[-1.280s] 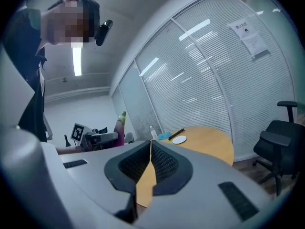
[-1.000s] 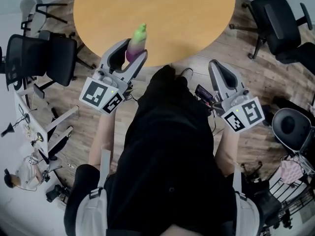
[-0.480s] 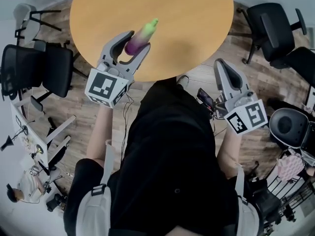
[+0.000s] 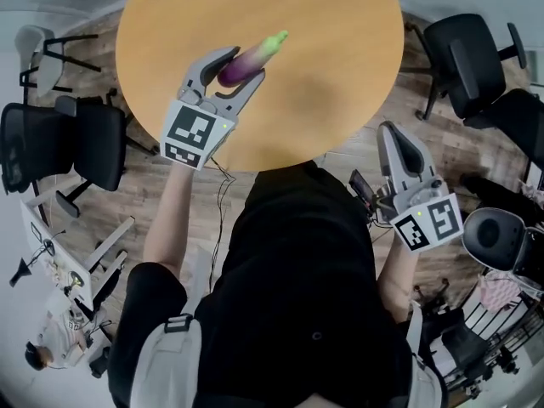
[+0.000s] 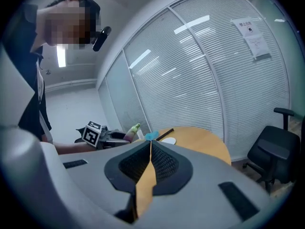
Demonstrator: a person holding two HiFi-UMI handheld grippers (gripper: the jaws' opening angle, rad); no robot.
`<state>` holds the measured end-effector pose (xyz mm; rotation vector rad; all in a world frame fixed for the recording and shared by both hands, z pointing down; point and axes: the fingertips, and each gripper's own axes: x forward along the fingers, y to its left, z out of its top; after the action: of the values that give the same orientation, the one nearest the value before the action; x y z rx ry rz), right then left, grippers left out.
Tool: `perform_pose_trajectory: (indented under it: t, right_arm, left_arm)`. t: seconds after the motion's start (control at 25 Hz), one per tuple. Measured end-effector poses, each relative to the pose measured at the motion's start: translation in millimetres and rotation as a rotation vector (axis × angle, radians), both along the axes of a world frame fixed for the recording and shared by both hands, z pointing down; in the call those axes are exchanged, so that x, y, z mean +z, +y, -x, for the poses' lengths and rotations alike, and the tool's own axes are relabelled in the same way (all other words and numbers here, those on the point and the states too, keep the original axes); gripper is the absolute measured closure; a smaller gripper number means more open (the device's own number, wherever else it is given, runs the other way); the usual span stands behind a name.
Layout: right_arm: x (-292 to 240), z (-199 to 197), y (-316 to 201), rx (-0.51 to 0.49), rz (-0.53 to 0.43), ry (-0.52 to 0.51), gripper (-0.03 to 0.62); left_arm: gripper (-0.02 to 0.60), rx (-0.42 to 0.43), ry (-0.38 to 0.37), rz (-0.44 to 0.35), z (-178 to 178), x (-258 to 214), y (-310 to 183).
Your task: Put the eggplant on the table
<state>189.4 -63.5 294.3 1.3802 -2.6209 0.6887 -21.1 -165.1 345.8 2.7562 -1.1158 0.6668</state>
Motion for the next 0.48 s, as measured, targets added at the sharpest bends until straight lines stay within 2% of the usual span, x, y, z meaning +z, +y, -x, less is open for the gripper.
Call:
perform_pose_trajectory:
  t: [0.48]
  right_arm:
    - [23, -6, -36, 0.061, 0.101, 0.041, 0.576]
  left_arm:
    - [0.348, 0.074, -0.085, 0.052, -7, 50, -90]
